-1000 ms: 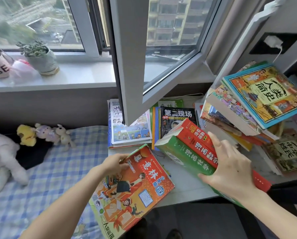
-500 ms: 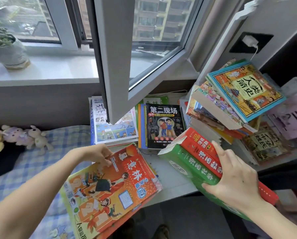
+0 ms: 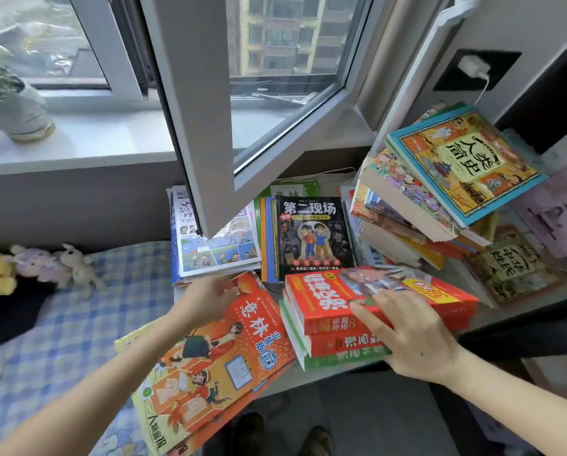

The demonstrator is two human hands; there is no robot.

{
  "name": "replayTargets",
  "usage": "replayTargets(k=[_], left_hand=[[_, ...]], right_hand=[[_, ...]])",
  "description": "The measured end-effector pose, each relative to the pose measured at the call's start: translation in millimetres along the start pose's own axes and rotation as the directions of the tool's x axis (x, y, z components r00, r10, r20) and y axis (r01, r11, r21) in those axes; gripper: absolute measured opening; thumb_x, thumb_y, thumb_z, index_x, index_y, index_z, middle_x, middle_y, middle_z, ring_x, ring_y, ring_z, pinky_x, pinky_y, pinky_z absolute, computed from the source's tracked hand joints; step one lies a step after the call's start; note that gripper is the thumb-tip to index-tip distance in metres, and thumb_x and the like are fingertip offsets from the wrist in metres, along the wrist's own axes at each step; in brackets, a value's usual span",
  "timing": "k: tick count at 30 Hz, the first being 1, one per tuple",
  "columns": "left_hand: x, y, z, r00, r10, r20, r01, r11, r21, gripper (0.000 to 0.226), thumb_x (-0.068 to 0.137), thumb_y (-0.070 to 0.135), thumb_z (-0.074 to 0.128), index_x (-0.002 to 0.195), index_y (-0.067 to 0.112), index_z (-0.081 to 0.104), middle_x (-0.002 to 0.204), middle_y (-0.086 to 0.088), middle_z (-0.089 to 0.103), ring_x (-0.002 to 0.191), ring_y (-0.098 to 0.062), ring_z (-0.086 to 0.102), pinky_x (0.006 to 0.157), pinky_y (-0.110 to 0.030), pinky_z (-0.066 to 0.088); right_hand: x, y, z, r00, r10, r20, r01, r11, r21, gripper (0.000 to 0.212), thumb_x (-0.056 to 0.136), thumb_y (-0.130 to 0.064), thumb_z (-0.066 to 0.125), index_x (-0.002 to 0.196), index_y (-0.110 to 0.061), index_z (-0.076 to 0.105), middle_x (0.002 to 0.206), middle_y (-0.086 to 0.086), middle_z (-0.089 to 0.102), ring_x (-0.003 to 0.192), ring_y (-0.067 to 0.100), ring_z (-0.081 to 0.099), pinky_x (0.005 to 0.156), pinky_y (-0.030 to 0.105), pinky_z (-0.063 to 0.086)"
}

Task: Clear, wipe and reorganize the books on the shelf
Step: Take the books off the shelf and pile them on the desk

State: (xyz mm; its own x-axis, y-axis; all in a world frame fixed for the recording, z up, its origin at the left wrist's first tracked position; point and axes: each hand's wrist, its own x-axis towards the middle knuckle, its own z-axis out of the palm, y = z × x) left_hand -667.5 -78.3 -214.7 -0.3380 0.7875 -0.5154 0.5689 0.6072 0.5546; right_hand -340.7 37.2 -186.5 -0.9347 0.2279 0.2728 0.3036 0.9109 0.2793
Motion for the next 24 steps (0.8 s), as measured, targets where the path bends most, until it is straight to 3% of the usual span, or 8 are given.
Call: replayTargets(k=[4,8,10,12,16,19,21,24], left_hand=[[-28.9,30.7,39.5,0.895,-0.135,0.425,0.278,0.914,-0.294,0.06,0.097,0.049,0.039,0.127,-0.001,0.05,0.084,-0.011,0.069,0.068,-0.022,0.071,0.066,-0.032,0.06],[-34.2,41.8,99.2,0.669,-0.119,0.734,0.583,0.696,-0.418,0.1,0.079,0.074,0.039,0.141,-0.004,0.035,0.111,-0.025,0.065,0.091,-0.034,0.07,0.076,-0.04,0.059],[-34.8,49.2,118.7,0.659,-0.084,0.748,0.688,0.469,-0.553,0.089,0.08,0.07,0.043,0.138,0.003,0.041,0.124,-0.026,0.06,0.103,-0.037,0.065,0.082,-0.045,0.057],[-35.8,58.1,130.3,0.701,-0.043,0.711,0.674,0.363,-0.643,0.071,0.084,0.065,0.044,0.127,0.01,0.052,0.118,-0.019,0.065,0.103,-0.035,0.066,0.087,-0.048,0.055],[-34.6,75.9,143.4,0.732,-0.005,0.681,0.633,0.377,-0.677,0.068,0.073,0.068,0.048,0.119,0.018,0.054,0.108,-0.01,0.069,0.098,-0.029,0.069,0.08,-0.045,0.057],[-30.8,81.9,153.7,0.784,-0.061,0.617,0.59,0.379,-0.713,0.068,0.078,0.068,0.048,0.125,0.019,0.052,0.112,-0.008,0.069,0.099,-0.027,0.069,0.089,-0.05,0.053],[-30.2,87.6,151.9,0.794,-0.116,0.596,0.587,0.4,-0.704,0.063,0.086,0.065,0.042,0.125,0.017,0.053,0.113,-0.008,0.069,0.099,-0.027,0.068,0.092,-0.052,0.051],[-35.8,103.1,138.5,0.768,-0.11,0.631,0.601,0.466,-0.65,0.047,0.095,0.053,0.041,0.118,0.014,0.054,0.108,-0.008,0.068,0.091,-0.024,0.067,0.075,-0.038,0.055]], right_hand=[[-37.1,-3.4,40.0,0.984,-0.07,0.162,0.062,0.997,0.052,0.113,0.056,-0.04,0.082,0.147,-0.016,0.02,0.114,0.019,0.048,0.101,0.037,0.055,0.081,0.05,0.055],[-59.4,-18.8,55.9,0.95,-0.019,0.311,0.004,0.999,0.047,0.114,0.055,-0.044,0.084,0.144,-0.014,0.019,0.117,0.022,0.047,0.105,0.04,0.056,0.083,0.051,0.055],[-71.2,-26.7,63.1,0.933,-0.006,0.359,-0.009,0.999,0.04,0.114,0.057,-0.042,0.085,0.144,-0.015,0.017,0.12,0.025,0.045,0.11,0.042,0.049,0.085,0.051,0.055],[-81.8,-28.6,67.7,0.911,0.018,0.411,-0.038,0.998,0.041,0.118,0.056,-0.036,0.086,0.147,-0.016,0.013,0.122,0.026,0.043,0.115,0.043,0.044,0.086,0.052,0.054],[-101.0,-19.1,69.4,0.877,0.055,0.477,-0.08,0.996,0.033,0.128,0.052,-0.033,0.09,0.15,-0.017,0.009,0.127,0.028,0.04,0.121,0.046,0.041,0.092,0.057,0.049],[-109.7,-15.5,70.4,0.844,0.061,0.532,-0.078,0.997,0.01,0.139,0.049,-0.023,0.092,0.154,-0.017,0.0,0.128,0.031,0.046,0.119,0.047,0.05,0.099,0.06,0.04],[-103.2,-15.5,69.5,0.834,0.129,0.537,-0.164,0.986,0.017,0.137,0.045,-0.013,0.092,0.153,-0.017,0.007,0.122,0.032,0.056,0.113,0.046,0.058,0.094,0.058,0.046],[-93.5,-16.9,66.1,0.811,0.209,0.546,-0.277,0.96,0.046,0.124,0.034,-0.012,0.095,0.142,-0.014,0.032,0.117,0.031,0.06,0.107,0.044,0.062,0.086,0.054,0.052]])
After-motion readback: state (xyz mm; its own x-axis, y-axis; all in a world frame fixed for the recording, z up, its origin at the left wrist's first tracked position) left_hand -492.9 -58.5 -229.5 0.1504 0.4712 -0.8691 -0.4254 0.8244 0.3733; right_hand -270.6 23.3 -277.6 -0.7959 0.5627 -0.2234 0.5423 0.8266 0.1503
